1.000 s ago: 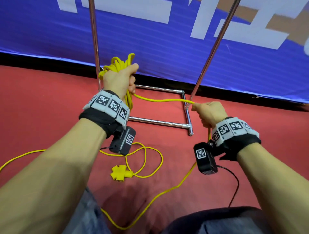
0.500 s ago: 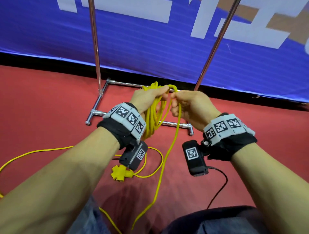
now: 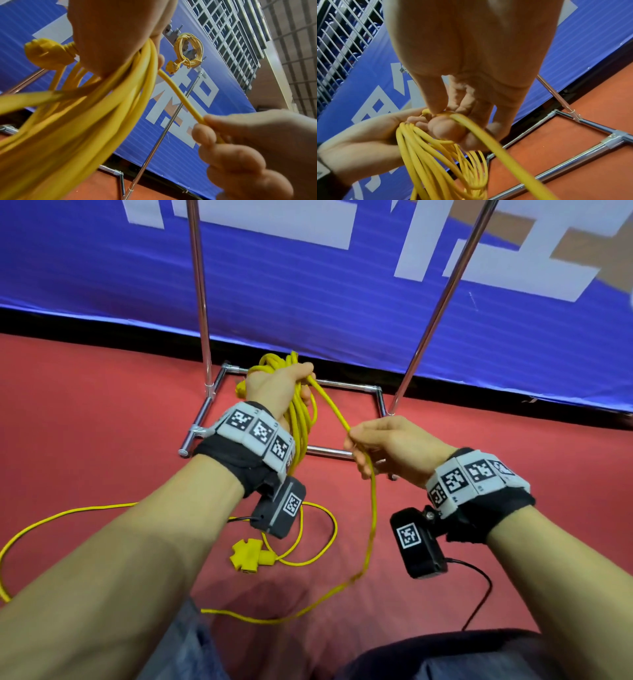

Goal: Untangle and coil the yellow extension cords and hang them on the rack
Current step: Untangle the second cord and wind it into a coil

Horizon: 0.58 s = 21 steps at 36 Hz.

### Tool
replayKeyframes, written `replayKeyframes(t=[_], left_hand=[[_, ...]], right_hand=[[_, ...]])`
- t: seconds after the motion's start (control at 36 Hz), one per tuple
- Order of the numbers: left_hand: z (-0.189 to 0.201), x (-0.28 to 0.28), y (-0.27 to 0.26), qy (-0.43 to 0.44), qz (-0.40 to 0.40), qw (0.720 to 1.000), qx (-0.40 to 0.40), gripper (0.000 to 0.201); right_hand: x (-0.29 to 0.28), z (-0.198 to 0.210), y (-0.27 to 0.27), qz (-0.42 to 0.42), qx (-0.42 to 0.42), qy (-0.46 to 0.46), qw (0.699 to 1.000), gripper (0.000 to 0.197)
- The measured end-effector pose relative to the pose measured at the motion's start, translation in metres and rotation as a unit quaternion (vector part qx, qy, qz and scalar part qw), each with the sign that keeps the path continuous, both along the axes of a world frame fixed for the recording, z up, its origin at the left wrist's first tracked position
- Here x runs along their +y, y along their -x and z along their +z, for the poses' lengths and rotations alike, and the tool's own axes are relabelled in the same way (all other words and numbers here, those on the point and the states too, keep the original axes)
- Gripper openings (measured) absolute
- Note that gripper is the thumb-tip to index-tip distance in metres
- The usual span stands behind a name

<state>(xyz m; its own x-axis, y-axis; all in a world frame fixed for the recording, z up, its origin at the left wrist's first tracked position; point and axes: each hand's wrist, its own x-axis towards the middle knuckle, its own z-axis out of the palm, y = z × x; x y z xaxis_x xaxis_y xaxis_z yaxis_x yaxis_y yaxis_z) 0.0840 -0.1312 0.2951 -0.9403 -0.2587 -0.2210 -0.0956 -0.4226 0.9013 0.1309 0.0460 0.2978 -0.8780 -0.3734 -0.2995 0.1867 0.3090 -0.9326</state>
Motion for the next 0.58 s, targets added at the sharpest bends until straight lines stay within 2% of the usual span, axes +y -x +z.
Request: replayKeyframes(t=[0.17,0.25,0.33,0.44,0.53,0.58], left_hand=[[-0.008,0.012,-0.007,0.046,-0.06,0.997,-0.016,0.025],[-0.01,0.022,-0.013,0.038,-0.076,0.996,-0.029,0.022],[-0.011,0.026,-0.014,0.037,-0.054,0.997,-0.046,0.019],[-0.007,0.028,-0.014,0.025,-0.044,0.998,-0.028,0.017],[-0.002,0.017,-0.005,0.011,-0.004,1.0,-0.018,0.017],[0.0,0.003,0.003,-0.017,0.021,1.0,-0.005,0.016]], right_hand=[[-0.016,0.007,0.005,-0.062,0.117,0.021,0.991,0.024],[-0.023,0.009,0.008,-0.05,0.14,-0.001,0.989,0.025],[-0.027,0.007,0.008,-0.031,0.145,-0.03,0.988,0.028],[-0.027,0.008,0.005,-0.031,0.105,-0.024,0.994,0.037],[-0.022,0.003,-0.002,0.011,0.0,-0.034,0.999,0.049],[-0.018,-0.001,-0.007,0.042,-0.047,-0.049,0.997,0.047]])
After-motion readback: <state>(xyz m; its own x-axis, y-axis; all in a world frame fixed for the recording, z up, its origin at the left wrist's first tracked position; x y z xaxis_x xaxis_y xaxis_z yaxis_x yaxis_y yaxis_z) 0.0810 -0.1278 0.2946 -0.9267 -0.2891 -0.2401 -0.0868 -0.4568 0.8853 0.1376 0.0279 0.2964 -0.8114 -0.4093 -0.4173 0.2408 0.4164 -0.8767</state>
